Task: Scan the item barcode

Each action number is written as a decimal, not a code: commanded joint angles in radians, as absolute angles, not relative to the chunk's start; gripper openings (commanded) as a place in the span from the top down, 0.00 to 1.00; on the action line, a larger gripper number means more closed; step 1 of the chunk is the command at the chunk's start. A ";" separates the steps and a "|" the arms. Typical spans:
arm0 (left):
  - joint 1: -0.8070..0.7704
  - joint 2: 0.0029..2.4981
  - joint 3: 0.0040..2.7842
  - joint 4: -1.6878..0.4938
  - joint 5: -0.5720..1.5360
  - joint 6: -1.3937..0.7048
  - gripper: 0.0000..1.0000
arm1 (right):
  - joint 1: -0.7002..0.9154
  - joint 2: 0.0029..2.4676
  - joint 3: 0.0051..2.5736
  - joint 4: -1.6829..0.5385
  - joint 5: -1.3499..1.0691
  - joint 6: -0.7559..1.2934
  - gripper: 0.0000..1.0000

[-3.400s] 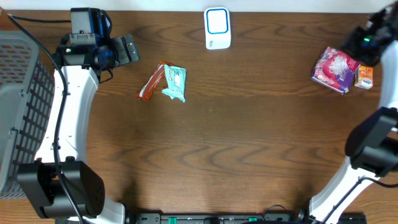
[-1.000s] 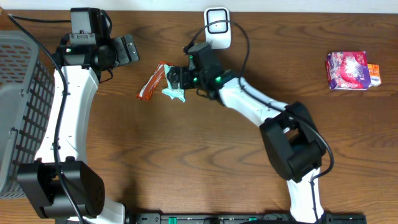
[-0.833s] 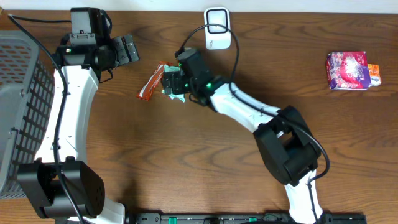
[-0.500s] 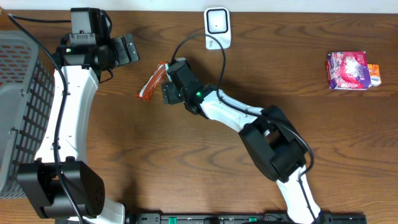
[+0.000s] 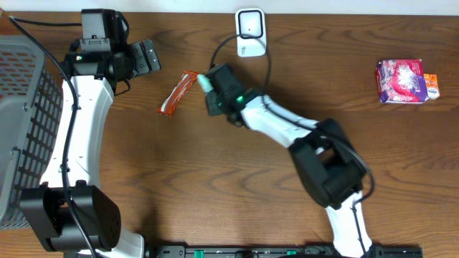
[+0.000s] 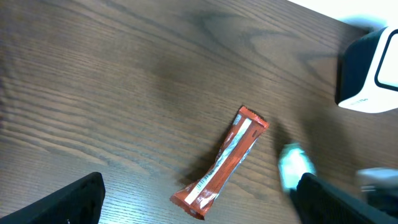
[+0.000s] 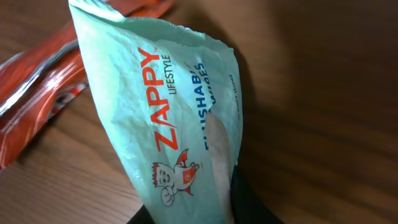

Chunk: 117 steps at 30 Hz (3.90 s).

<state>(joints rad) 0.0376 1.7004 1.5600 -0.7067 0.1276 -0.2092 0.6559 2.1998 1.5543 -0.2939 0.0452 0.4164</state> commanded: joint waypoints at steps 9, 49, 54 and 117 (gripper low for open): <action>0.039 1.710 1.558 -0.707 0.119 -0.204 0.02 | 0.334 2.125 1.557 -0.445 -0.770 0.390 0.91; 0.039 1.710 1.558 -0.707 0.120 -0.204 0.02 | 0.214 2.183 1.558 -0.778 -0.309 0.271 0.99; 0.039 1.710 1.558 -0.707 0.120 -0.204 0.02 | 0.245 2.172 1.559 -0.780 -0.062 0.356 0.99; 0.039 1.711 1.558 -0.707 0.120 -0.204 0.02 | 0.392 2.150 1.607 -0.648 -0.069 0.414 0.90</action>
<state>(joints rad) 0.0376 1.7004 1.5600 -0.7063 0.1280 -0.2092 0.3859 2.1471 1.5562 -0.5812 -0.0559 0.4389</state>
